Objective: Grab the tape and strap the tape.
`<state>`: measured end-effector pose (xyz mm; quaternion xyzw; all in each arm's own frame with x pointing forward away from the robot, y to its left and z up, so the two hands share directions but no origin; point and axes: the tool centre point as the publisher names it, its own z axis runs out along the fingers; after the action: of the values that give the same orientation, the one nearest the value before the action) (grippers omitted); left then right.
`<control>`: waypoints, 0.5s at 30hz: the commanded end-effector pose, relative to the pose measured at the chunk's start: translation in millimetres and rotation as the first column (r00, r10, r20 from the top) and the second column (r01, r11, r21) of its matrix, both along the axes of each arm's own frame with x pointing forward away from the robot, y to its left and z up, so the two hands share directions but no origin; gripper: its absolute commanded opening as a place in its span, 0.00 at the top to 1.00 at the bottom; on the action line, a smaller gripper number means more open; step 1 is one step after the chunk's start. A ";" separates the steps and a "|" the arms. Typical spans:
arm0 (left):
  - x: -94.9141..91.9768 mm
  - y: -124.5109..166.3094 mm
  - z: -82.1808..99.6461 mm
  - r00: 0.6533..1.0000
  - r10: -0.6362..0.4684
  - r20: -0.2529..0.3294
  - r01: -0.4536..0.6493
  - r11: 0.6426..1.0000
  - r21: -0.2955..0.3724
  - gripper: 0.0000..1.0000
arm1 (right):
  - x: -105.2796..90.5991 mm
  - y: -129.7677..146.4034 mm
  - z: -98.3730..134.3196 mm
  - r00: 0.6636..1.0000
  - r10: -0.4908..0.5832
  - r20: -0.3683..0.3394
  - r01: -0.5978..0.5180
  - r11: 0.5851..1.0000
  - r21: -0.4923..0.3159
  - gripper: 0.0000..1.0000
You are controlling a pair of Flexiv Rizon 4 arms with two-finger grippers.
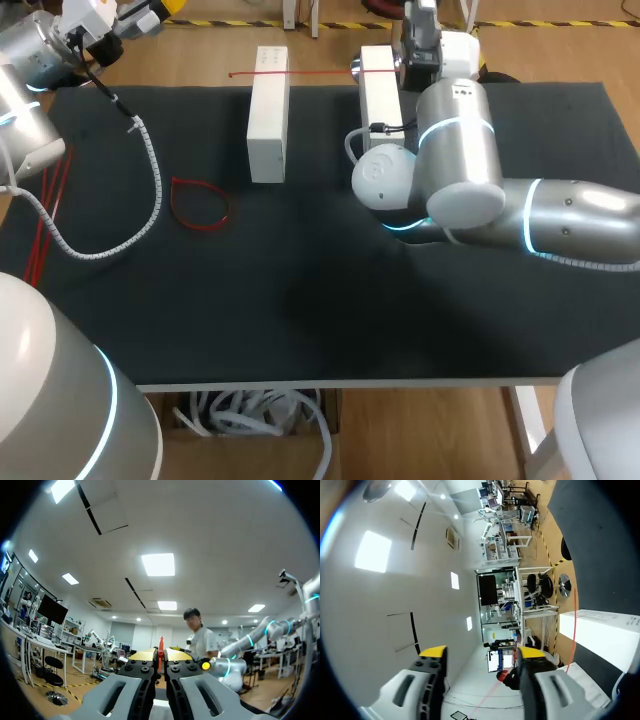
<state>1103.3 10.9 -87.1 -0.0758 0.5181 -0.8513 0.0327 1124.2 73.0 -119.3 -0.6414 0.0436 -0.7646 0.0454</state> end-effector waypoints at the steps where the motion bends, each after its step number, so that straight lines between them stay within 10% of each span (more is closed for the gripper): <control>1: 1.2 0.4 -0.9 1.000 -0.003 0.002 0.003 1.000 -0.001 1.00 | 2.8 4.0 2.2 1.000 0.001 0.003 -0.001 1.000 0.016 0.00; 15: 1.2 0.4 -0.9 1.000 -0.003 0.002 0.003 1.000 -0.001 1.00 | -10.5 21.7 -0.3 0.998 0.052 -0.034 -0.048 0.992 0.119 0.00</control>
<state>1103.3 11.0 -87.1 -0.0758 0.5182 -0.8513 0.0327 1121.2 95.2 -120.7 -0.6477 0.0730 -0.7514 0.1029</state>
